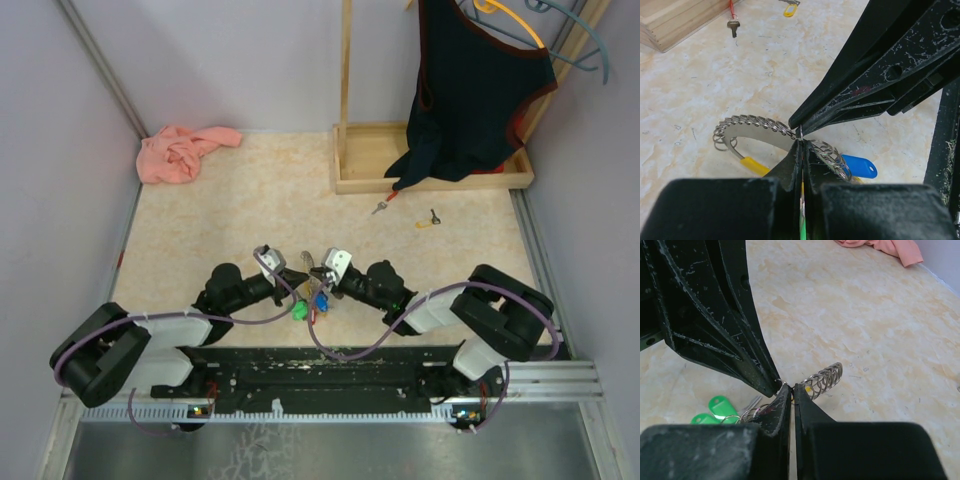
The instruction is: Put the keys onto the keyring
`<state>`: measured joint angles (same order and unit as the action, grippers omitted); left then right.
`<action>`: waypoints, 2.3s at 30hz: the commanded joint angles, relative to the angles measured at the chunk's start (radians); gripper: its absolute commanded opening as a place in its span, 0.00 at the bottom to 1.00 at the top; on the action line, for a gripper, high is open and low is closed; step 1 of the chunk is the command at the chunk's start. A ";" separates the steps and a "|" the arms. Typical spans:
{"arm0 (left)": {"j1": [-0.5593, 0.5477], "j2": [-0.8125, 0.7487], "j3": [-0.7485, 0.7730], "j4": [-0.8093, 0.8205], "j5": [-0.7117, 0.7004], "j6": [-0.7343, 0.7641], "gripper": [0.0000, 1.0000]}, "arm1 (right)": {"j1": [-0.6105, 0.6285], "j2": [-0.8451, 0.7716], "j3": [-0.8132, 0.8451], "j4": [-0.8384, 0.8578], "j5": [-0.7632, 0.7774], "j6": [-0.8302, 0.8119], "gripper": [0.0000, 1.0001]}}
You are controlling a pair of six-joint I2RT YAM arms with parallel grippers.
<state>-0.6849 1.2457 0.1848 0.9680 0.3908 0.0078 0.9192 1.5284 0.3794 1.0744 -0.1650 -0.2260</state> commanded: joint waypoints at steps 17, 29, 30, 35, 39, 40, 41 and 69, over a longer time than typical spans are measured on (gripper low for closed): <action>0.012 -0.057 -0.049 0.090 -0.013 0.065 0.45 | 0.012 -0.047 -0.018 0.112 0.018 0.019 0.00; 0.057 0.056 -0.071 0.243 0.095 0.095 0.39 | 0.013 -0.056 -0.029 0.125 -0.021 -0.029 0.00; 0.061 0.065 -0.072 0.251 0.110 0.103 0.38 | 0.012 -0.060 -0.028 0.120 -0.027 -0.033 0.00; 0.064 0.100 -0.077 0.322 0.177 0.133 0.36 | 0.013 -0.076 -0.028 0.103 -0.037 -0.039 0.00; 0.064 0.123 -0.066 0.338 0.176 0.146 0.35 | 0.012 -0.082 -0.027 0.095 -0.046 -0.036 0.00; 0.064 0.125 -0.063 0.339 0.175 0.146 0.36 | 0.012 -0.084 -0.028 0.093 -0.049 -0.034 0.00; 0.064 0.127 -0.061 0.338 0.169 0.146 0.36 | 0.012 -0.084 -0.027 0.092 -0.051 -0.035 0.00; 0.064 0.140 -0.011 0.231 0.179 0.163 0.00 | 0.012 -0.154 -0.001 -0.043 -0.091 -0.004 0.00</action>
<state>-0.6254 1.4048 0.1532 1.2266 0.5777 0.1516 0.9222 1.4464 0.3515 1.0103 -0.2287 -0.2611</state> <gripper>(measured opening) 0.009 0.007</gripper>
